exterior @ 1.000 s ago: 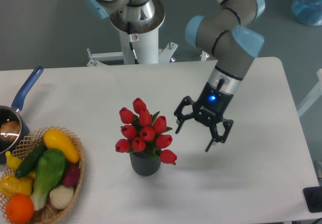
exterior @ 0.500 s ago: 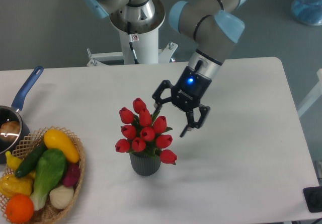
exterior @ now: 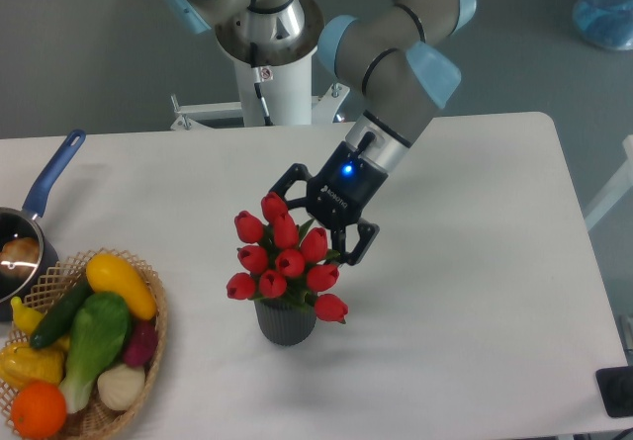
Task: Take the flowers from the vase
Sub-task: 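Move the open gripper toward the red tulip stems above the black vase, then close the gripper around the tulip stems below the blooms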
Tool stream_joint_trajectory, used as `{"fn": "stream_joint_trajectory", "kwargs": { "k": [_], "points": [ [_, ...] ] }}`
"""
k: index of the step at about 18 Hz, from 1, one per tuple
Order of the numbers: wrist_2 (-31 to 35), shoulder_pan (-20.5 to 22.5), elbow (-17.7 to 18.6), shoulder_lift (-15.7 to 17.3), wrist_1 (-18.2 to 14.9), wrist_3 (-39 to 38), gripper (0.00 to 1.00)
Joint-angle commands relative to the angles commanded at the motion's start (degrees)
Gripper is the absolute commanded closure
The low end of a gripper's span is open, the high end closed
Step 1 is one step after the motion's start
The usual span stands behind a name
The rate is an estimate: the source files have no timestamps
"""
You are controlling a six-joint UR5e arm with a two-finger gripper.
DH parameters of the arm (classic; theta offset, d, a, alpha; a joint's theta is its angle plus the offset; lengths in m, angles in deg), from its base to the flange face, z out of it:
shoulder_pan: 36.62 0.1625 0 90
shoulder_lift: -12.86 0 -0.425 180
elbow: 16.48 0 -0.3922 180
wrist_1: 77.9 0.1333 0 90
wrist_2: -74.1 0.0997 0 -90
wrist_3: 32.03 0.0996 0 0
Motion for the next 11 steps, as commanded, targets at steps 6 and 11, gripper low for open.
{"fn": "stream_joint_trajectory", "kwargs": {
  "k": [6,11],
  "points": [
    [0.3,0.5,0.7,0.0,-0.3,0.6,0.75],
    [0.3,1.6,0.5,0.5,-0.4,-0.1,1.0]
  ]
}}
